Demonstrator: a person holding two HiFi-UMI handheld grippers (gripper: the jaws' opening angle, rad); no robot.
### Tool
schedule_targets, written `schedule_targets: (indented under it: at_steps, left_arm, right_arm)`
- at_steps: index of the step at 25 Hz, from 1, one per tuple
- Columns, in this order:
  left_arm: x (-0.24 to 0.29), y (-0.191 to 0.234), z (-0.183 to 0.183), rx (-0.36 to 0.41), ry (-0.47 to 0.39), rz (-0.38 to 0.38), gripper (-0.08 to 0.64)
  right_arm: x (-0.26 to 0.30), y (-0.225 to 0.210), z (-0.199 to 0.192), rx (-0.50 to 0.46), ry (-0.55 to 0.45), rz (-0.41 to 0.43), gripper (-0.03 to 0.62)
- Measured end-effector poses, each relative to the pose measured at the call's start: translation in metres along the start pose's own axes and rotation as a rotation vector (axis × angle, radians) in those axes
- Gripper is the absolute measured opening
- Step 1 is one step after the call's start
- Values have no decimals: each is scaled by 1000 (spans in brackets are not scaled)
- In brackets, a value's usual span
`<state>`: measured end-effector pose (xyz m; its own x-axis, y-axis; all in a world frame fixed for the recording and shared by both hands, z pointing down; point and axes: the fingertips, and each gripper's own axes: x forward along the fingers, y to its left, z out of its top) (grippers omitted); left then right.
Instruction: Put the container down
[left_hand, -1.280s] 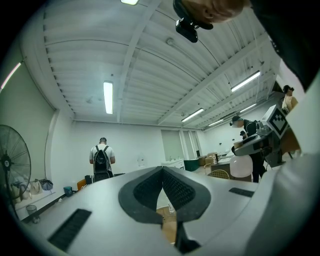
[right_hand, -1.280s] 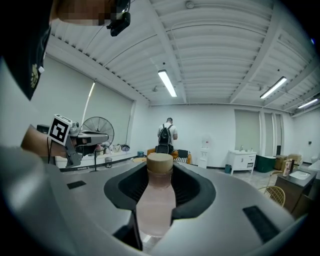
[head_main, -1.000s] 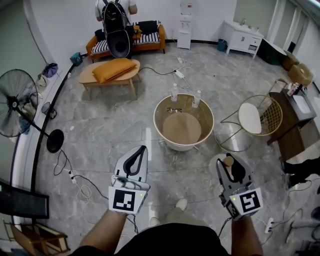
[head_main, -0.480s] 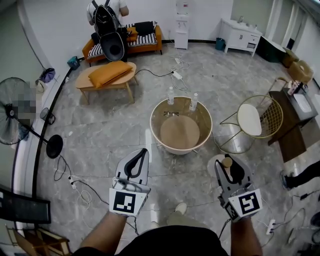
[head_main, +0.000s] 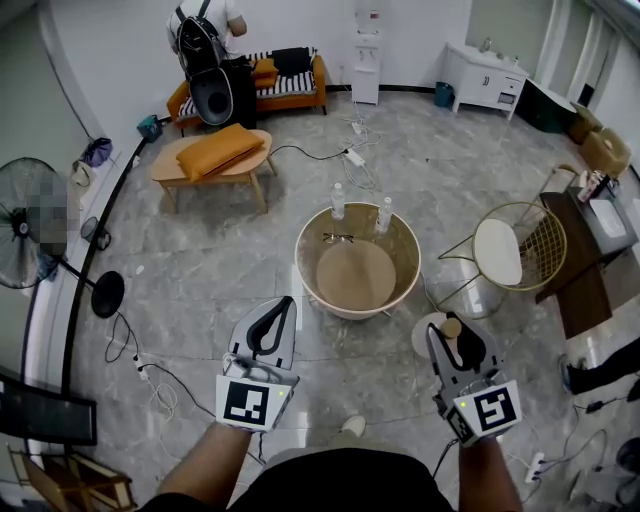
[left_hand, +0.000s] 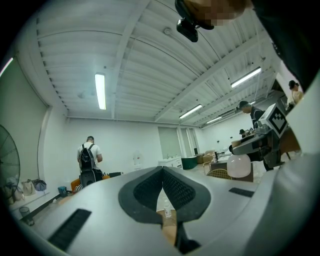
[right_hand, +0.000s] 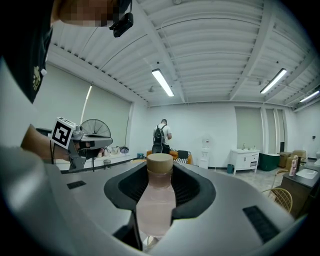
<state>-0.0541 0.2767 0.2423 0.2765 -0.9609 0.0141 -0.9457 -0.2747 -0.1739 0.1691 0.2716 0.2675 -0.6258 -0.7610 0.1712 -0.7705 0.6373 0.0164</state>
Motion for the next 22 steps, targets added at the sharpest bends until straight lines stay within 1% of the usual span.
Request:
schedule_targets:
  at_steps: [2, 5, 7, 9, 15, 19, 22]
  left_arm:
    - [8, -3, 2, 3, 3, 8, 15]
    - [17, -10, 5, -4, -10, 8, 15]
    - [21, -12, 4, 6, 8, 15, 15]
    - [23, -16, 3, 8, 10, 14, 15]
    - [26, -14, 7, 2, 1, 24, 15]
    - [26, -9, 4, 20, 17, 27, 15]
    - [27, -4, 1, 21, 20, 24, 15]
  right_arm:
    - [3, -7, 6, 0, -13, 11, 152]
    - [4, -22, 2, -14, -9, 17, 152]
    - [4, -30, 1, -13, -11, 19, 152]
    - [4, -35, 0, -7, -16, 20, 152]
    - [6, -37, -1, -9, -10, 31, 152]
    - [11, -34, 3, -5, -14, 30, 152]
    - [16, -36, 5, -9, -24, 11, 152]
